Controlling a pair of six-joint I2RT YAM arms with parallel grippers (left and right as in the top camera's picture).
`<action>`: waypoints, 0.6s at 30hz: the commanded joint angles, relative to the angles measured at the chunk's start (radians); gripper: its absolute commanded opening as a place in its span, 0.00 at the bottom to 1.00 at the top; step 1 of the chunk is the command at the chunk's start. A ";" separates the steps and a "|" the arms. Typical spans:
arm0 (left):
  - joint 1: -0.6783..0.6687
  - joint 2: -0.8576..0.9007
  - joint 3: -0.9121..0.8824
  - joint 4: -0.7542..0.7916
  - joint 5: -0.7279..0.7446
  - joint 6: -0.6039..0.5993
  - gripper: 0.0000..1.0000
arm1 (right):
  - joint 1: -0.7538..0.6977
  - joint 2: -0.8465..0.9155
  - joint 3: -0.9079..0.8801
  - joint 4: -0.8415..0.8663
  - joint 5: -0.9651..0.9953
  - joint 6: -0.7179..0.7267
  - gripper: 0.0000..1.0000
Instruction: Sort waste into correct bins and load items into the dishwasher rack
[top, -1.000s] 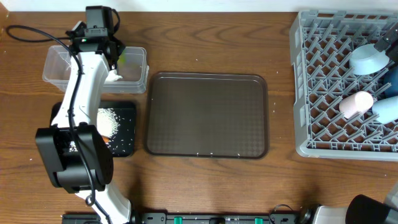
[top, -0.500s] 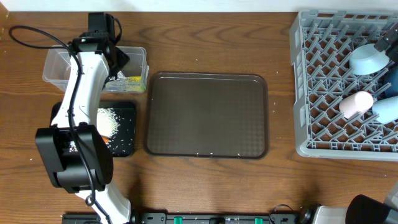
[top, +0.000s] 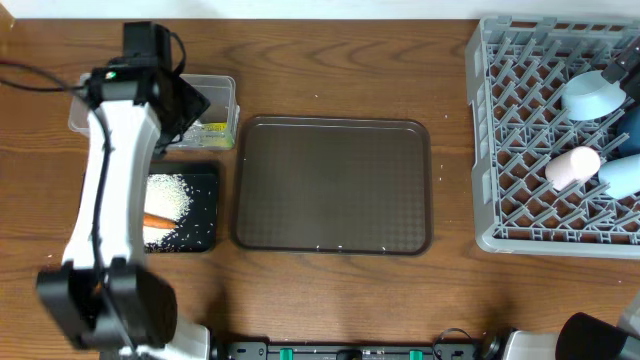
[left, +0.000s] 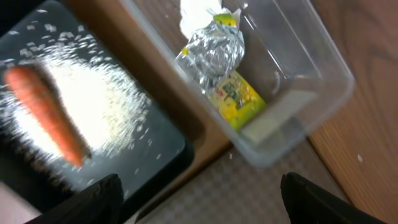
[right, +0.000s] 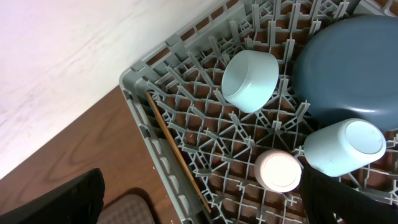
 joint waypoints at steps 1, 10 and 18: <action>0.002 -0.053 -0.023 -0.044 0.011 0.017 0.84 | 0.003 -0.002 -0.002 -0.002 0.009 -0.012 0.99; 0.002 -0.285 -0.436 0.158 0.169 0.018 0.84 | 0.003 -0.002 -0.002 -0.002 0.009 -0.012 0.99; 0.002 -0.532 -0.627 0.227 0.333 0.061 0.85 | 0.003 -0.002 -0.002 -0.001 0.009 -0.012 0.99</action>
